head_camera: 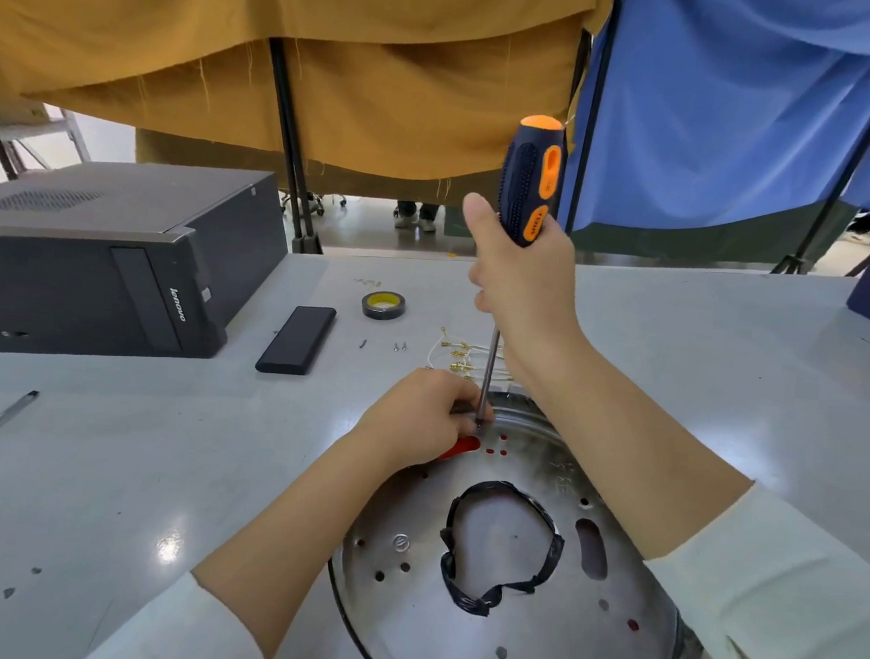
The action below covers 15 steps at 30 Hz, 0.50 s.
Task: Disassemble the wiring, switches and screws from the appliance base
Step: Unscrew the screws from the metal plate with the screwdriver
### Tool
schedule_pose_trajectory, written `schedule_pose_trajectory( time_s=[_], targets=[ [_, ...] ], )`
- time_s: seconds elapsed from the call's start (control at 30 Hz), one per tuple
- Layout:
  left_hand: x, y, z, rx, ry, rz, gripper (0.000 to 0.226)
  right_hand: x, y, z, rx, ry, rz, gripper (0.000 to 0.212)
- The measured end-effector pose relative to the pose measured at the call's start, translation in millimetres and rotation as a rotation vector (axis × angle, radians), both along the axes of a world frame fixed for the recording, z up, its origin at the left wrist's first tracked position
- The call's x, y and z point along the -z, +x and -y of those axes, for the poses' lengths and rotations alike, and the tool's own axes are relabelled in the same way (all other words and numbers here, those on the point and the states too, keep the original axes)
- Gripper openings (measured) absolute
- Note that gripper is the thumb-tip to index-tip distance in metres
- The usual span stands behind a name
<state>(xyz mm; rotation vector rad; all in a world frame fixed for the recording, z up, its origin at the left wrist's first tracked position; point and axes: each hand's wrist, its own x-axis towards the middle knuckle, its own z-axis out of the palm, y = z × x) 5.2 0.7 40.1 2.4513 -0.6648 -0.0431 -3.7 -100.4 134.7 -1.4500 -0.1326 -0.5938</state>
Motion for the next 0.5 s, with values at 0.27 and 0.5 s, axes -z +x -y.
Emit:
schedule_pose_trajectory(
  time_s=[0.27,0.5],
  targets=[
    [2,1,-4,-0.018,-0.088,-0.056,0.049,2,6,25,-0.632,-0.092,-0.079,0.044],
    [2,-1,-4,-0.009,-0.08,0.001,0.04,-3,10,30,-0.597,-0.11,-0.136,0.042]
  ],
)
